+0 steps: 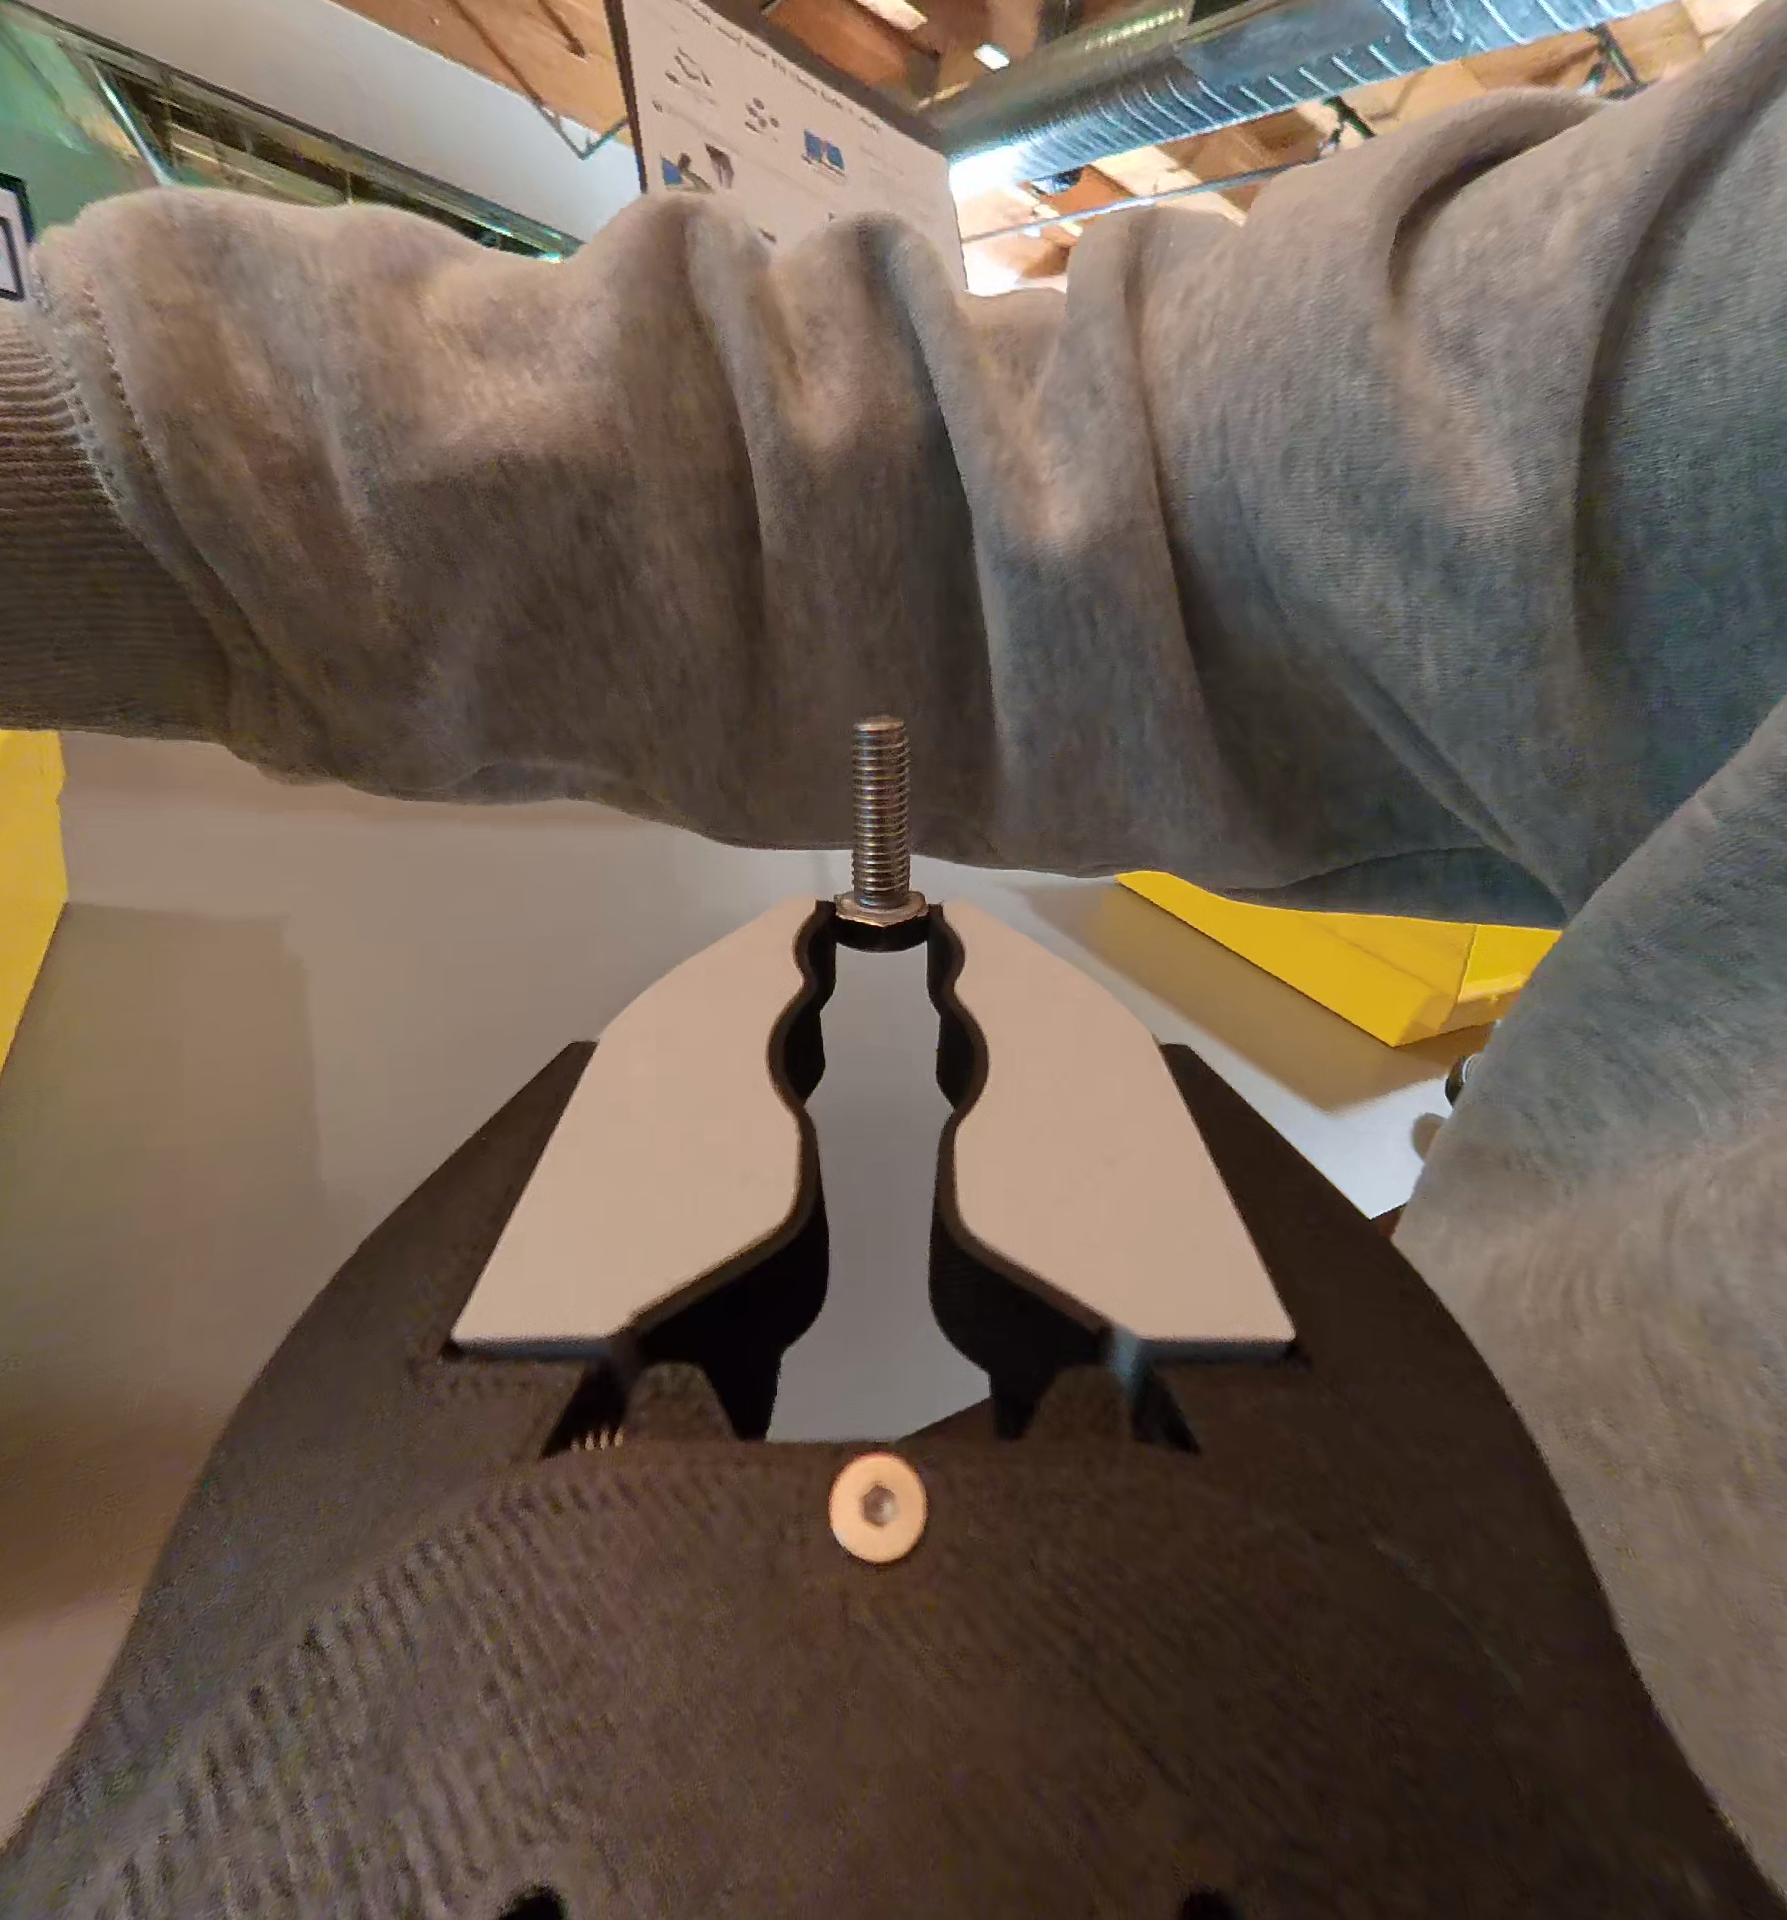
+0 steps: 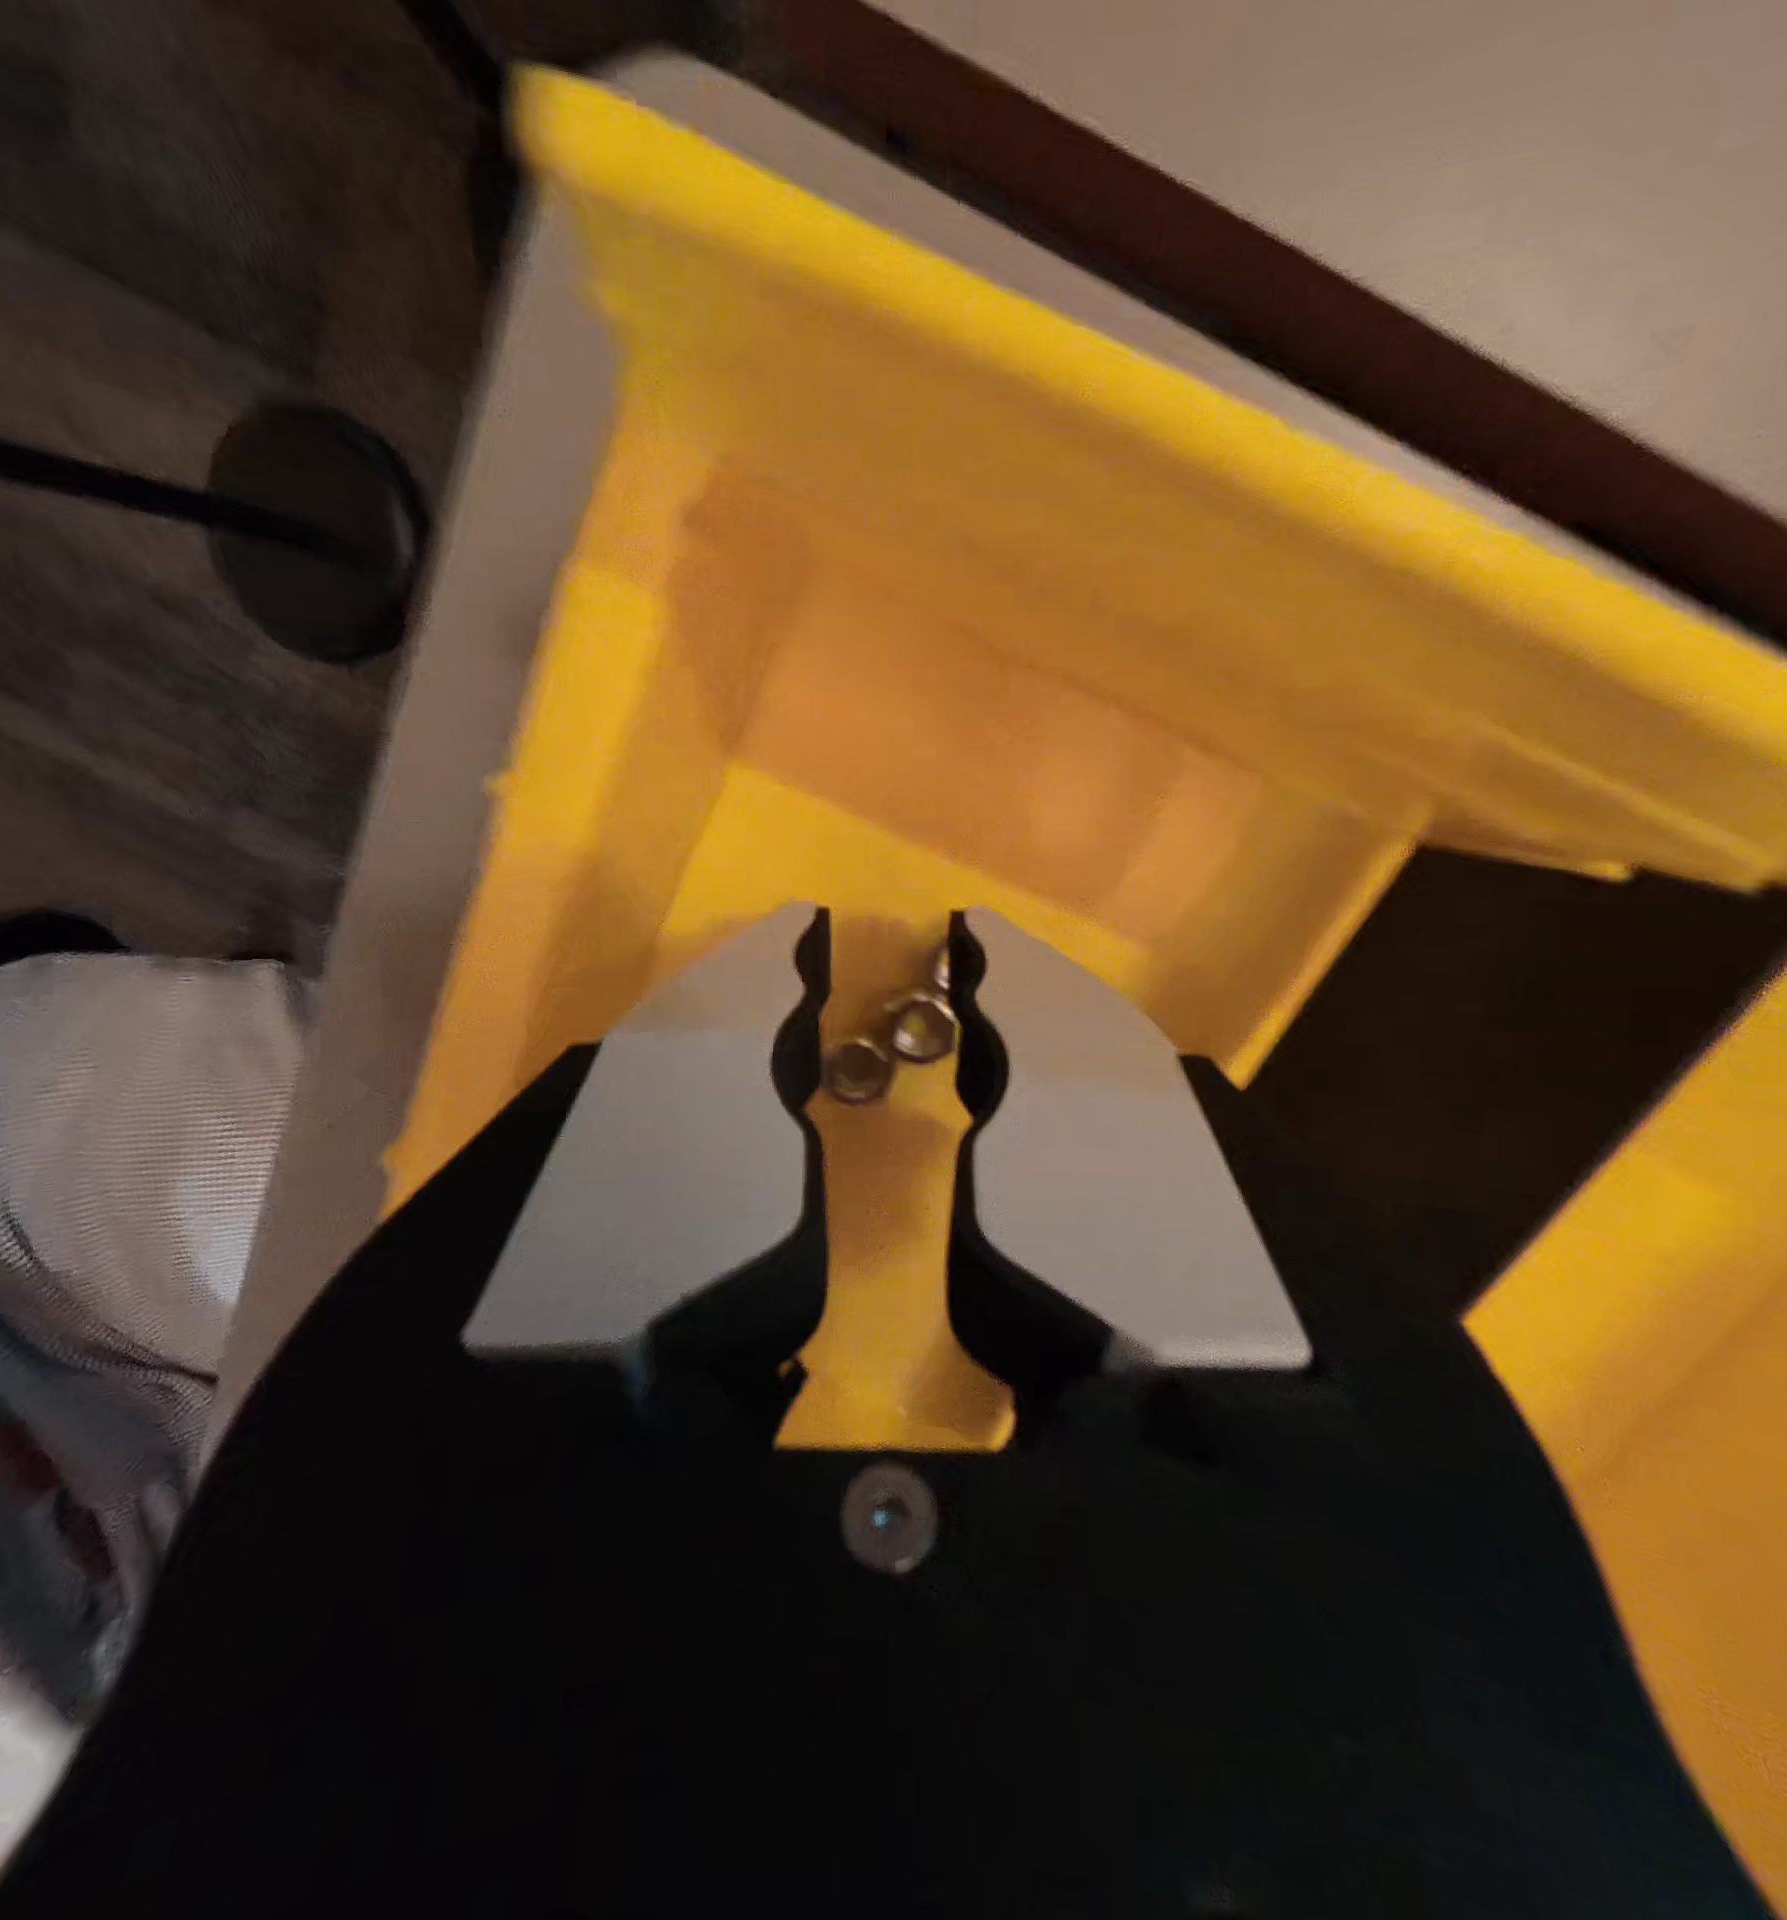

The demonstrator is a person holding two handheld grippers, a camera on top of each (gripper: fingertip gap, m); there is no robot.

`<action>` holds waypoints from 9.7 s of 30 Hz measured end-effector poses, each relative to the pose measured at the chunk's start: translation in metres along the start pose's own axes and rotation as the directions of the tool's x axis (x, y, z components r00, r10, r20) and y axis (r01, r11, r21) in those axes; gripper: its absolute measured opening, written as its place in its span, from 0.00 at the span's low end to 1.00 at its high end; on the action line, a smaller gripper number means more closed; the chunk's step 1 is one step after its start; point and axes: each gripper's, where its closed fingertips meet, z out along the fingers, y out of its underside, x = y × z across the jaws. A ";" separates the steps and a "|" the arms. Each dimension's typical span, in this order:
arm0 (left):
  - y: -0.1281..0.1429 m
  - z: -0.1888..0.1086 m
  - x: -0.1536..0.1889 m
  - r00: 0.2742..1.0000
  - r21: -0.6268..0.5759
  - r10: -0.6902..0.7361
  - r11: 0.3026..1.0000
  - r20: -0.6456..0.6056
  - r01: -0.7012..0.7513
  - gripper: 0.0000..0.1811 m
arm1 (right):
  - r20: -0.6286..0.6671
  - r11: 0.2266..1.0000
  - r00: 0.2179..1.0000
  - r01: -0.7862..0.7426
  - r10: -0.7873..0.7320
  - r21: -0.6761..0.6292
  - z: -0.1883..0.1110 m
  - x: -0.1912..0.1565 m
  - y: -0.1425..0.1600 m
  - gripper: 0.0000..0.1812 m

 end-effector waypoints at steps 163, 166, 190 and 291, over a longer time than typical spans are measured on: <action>0.110 0.192 0.174 0.790 -0.147 0.015 0.980 -0.613 -0.133 0.09 | -0.147 0.134 0.769 0.080 0.622 0.988 -0.234 -0.262 0.447 0.10; 0.111 0.193 0.173 0.792 -0.153 0.011 0.979 -0.610 -0.132 0.09 | -0.145 0.132 0.768 0.079 0.624 0.988 -0.233 -0.261 0.448 0.10; 0.109 0.199 0.161 0.824 -0.170 -0.026 0.982 -0.566 -0.086 0.10 | -0.132 0.122 0.769 0.070 0.626 0.990 -0.232 -0.260 0.449 0.13; 0.110 0.204 0.151 0.849 -0.201 -0.062 0.978 -0.525 -0.054 0.09 | -0.084 0.094 0.790 0.033 0.607 0.995 -0.227 -0.259 0.441 0.24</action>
